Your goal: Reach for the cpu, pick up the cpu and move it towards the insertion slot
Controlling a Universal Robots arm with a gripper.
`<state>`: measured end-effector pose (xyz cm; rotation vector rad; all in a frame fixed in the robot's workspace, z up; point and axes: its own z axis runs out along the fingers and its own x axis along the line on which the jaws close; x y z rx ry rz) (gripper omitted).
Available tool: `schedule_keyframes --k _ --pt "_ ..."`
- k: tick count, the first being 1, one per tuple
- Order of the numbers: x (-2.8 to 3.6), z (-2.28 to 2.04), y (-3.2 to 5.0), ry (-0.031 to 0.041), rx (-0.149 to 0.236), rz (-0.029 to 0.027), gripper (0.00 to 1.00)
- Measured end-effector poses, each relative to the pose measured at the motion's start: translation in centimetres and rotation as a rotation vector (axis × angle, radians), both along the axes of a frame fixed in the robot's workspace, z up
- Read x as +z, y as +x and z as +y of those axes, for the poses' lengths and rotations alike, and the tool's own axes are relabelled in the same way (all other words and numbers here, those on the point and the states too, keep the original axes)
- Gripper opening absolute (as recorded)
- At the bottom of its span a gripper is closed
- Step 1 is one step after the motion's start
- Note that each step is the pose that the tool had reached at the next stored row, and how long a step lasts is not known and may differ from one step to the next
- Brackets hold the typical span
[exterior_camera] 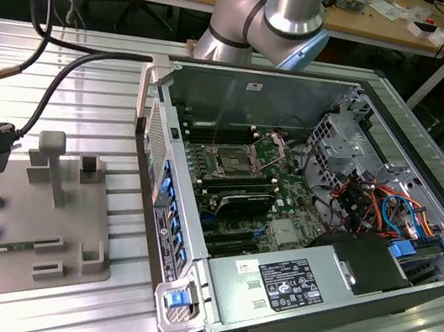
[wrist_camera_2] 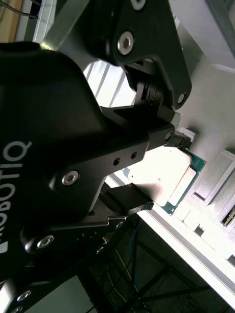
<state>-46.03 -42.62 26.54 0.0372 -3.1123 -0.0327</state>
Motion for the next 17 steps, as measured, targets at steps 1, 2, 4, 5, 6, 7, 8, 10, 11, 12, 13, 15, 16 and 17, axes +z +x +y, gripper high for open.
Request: schedule_keyframes --k 1,2,4,5,6,7,8,10,11,12,13,15,16,17 --pt "0.02 0.00 0.00 0.0000 0.000 0.0000 0.55" --pt "0.05 0.00 0.00 -0.0001 0.000 0.0001 0.55" --pt "0.20 0.00 0.00 0.0000 0.000 0.0002 0.55" --pt "0.26 0.00 0.00 -0.0001 0.000 0.0002 0.55" --pt "0.31 0.00 0.00 0.0000 0.000 0.0001 0.55" --pt "0.38 0.00 0.00 -0.0001 0.000 0.0002 0.55" --pt "0.42 0.00 0.00 0.0000 0.000 0.0000 0.55" --pt "0.52 0.00 0.00 0.0000 0.000 0.0001 0.55" --pt "0.56 0.00 0.00 0.0000 0.000 0.0001 0.55" --pt "0.61 0.00 0.00 0.0000 0.000 0.0000 0.55" --pt "0.65 0.00 0.00 0.0000 0.000 0.0001 0.55" --pt "0.83 0.00 0.00 -0.0001 0.000 0.0002 0.55" --pt "0.94 0.00 0.00 0.0000 0.000 0.0001 0.55" --pt "1.01 0.00 0.00 0.0000 0.000 0.0001 0.55"
